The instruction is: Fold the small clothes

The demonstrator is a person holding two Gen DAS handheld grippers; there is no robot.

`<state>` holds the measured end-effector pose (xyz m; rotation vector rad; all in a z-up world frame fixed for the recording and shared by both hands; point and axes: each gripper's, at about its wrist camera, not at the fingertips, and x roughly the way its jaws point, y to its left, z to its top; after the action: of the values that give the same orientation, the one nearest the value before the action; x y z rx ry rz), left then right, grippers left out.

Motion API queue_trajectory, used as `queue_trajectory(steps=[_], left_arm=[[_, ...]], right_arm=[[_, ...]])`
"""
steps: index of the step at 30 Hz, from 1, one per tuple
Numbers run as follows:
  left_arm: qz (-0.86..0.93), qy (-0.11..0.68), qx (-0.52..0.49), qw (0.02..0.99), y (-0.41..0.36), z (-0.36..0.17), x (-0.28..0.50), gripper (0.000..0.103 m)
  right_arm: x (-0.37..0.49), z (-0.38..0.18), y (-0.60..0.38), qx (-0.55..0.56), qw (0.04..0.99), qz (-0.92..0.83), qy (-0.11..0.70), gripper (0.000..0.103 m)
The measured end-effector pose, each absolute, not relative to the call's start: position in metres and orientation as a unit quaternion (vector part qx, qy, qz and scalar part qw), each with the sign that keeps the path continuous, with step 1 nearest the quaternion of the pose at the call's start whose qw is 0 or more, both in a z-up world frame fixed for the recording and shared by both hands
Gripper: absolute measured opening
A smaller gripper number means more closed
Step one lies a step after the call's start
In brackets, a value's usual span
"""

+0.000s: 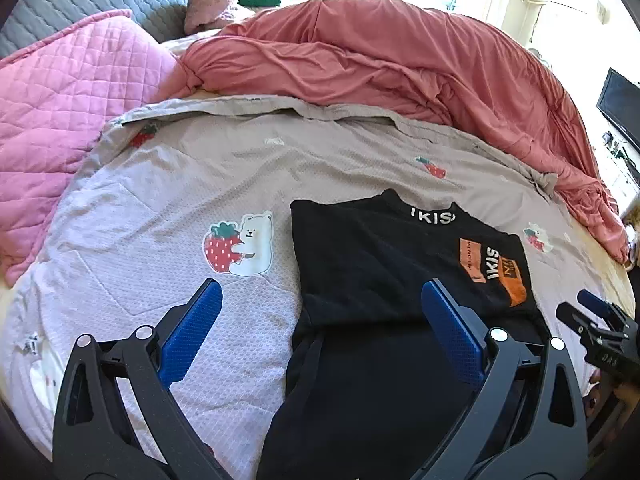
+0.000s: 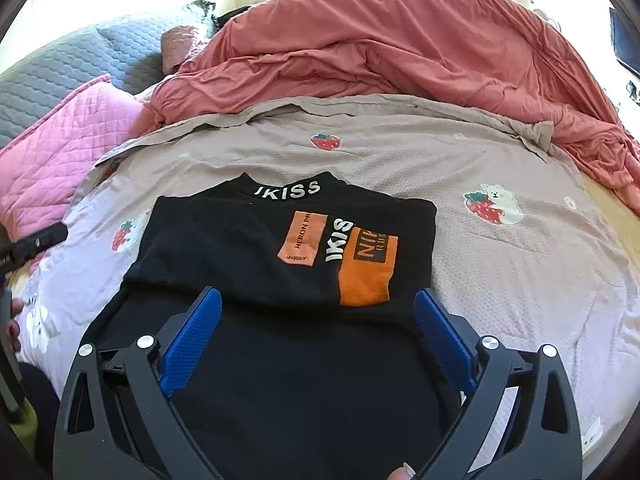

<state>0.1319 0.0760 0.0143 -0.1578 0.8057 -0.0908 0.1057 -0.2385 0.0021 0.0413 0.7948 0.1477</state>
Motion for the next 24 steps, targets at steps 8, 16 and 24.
queue_trajectory(steps=[8,16,24], left_arm=[[-0.047,0.387,-0.061,0.919,0.069,0.021,0.114,0.094],[-0.057,0.391,-0.038,0.918,0.06,0.02,0.098,0.094],[-0.05,0.401,-0.032,0.914,0.065,0.013,0.088,0.094]], right_arm=[[0.077,0.001,-0.243,0.01,0.916,0.077,0.394,0.096],[0.059,0.001,-0.251,0.01,0.915,0.073,0.396,0.096],[0.047,-0.002,-0.264,0.013,0.913,0.063,0.402,0.096]])
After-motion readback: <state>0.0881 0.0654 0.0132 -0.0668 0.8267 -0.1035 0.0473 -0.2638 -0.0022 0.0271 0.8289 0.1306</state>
